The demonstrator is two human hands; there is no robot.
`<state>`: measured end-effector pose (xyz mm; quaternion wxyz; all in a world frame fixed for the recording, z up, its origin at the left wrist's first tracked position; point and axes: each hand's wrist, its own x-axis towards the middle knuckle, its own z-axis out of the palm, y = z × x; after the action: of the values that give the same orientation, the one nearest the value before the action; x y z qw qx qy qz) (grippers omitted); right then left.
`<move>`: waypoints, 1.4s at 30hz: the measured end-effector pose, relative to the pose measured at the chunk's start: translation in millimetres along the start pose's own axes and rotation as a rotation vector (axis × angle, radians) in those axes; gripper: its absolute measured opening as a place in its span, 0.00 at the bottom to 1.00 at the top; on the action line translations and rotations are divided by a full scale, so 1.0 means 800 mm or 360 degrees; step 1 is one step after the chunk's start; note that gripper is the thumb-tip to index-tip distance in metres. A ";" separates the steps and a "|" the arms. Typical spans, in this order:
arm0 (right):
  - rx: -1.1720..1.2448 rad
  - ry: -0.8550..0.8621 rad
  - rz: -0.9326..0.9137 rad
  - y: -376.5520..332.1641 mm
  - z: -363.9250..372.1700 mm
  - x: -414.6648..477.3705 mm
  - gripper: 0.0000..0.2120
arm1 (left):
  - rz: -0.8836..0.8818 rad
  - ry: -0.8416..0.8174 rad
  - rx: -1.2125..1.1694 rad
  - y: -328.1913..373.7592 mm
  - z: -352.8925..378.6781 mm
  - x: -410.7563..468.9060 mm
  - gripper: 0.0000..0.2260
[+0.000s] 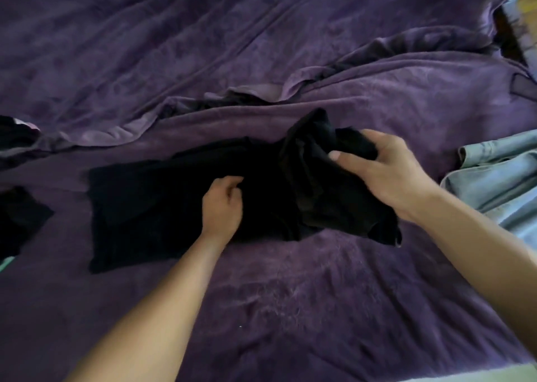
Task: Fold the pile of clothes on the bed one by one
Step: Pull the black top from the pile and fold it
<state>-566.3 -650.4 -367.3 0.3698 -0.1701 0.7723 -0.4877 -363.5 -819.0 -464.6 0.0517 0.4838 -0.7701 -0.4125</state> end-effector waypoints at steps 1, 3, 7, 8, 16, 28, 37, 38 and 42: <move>-0.0144 0.0016 -0.0082 -0.013 0.030 -0.002 0.10 | -0.0092 0.0082 0.0008 -0.019 -0.021 -0.001 0.13; -0.0493 0.0018 -0.0190 -0.025 0.103 0.002 0.11 | -0.0283 0.0190 -0.0009 -0.058 -0.063 -0.002 0.13; -0.0674 -0.0462 0.0224 -0.008 0.256 0.002 0.31 | -0.0490 0.0353 -0.0025 -0.124 -0.142 -0.010 0.13; -0.0527 -0.0546 0.0370 0.000 0.282 -0.001 0.35 | -0.0476 0.0372 0.0022 -0.136 -0.158 -0.011 0.12; -0.0905 0.0682 0.0099 0.057 0.230 0.002 0.23 | 0.0469 -0.0120 0.0498 -0.144 -0.161 -0.021 0.18; -0.0550 0.0516 0.0351 -0.014 0.262 -0.011 0.19 | -0.0007 -0.0316 -0.0155 -0.177 -0.179 0.039 0.12; -0.0838 -0.0692 0.0105 -0.086 0.529 -0.055 0.35 | -0.0565 0.0434 -0.0184 -0.321 -0.342 0.028 0.10; -0.0781 -0.0790 0.0099 -0.079 0.541 -0.060 0.33 | -0.0577 0.0460 -0.0194 -0.325 -0.347 0.026 0.11; -0.0934 -0.0146 -0.0515 -0.037 0.506 -0.061 0.18 | -0.0337 0.0539 0.0022 -0.308 -0.337 0.024 0.12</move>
<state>-238.0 -887.9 -422.9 0.2572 -0.4115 0.8253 -0.2889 -71.4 -1039.0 -462.8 0.1336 0.6249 -0.6981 -0.3229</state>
